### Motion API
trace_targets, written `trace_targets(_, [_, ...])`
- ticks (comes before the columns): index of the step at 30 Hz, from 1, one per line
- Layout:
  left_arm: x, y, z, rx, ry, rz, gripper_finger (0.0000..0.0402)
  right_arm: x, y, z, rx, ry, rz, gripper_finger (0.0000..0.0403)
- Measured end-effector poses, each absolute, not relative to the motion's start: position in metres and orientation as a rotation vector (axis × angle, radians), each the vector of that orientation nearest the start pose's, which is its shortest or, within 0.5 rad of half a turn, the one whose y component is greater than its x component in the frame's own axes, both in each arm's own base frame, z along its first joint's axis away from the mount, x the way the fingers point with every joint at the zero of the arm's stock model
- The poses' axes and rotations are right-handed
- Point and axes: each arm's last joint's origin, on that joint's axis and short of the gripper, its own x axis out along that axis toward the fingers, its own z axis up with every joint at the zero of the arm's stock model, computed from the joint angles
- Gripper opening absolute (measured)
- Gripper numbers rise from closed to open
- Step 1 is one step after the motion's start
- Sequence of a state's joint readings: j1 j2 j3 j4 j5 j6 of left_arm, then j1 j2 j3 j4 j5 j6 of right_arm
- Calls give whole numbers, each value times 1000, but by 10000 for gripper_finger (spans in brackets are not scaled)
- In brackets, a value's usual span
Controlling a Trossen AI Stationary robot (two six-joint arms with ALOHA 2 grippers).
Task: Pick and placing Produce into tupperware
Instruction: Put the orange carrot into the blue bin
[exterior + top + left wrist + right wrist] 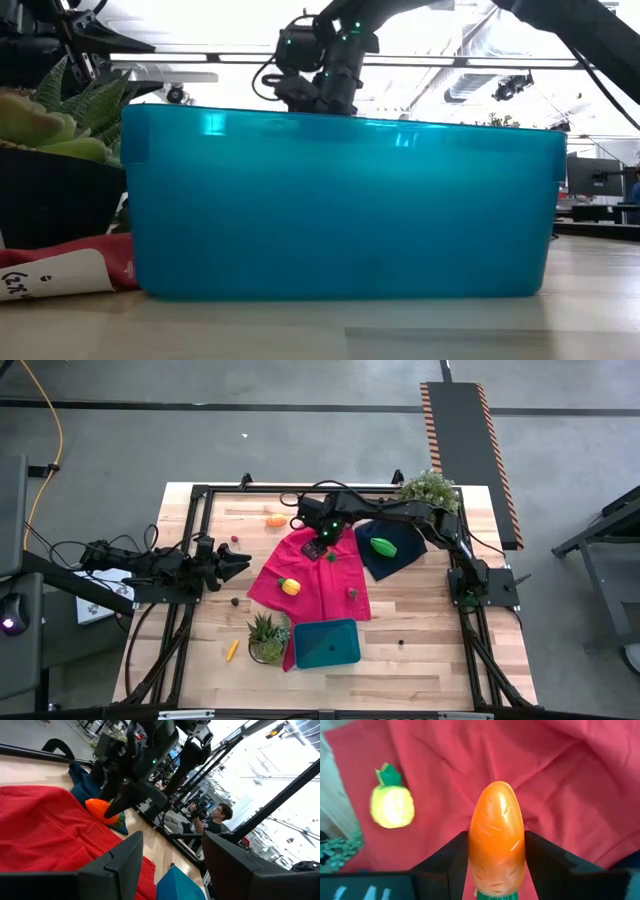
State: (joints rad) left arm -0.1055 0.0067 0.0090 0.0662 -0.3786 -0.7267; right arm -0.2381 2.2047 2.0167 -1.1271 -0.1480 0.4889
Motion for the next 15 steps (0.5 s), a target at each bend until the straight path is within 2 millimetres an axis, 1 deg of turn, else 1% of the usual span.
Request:
trace_targets(7, [96,1,172,-738,-163,237,193,449,-84,261,630,1199,-337,162])
trace_targets(15, [96,1,172,-738,-163,237,193,448,-59,304,564,1169,-259,162])
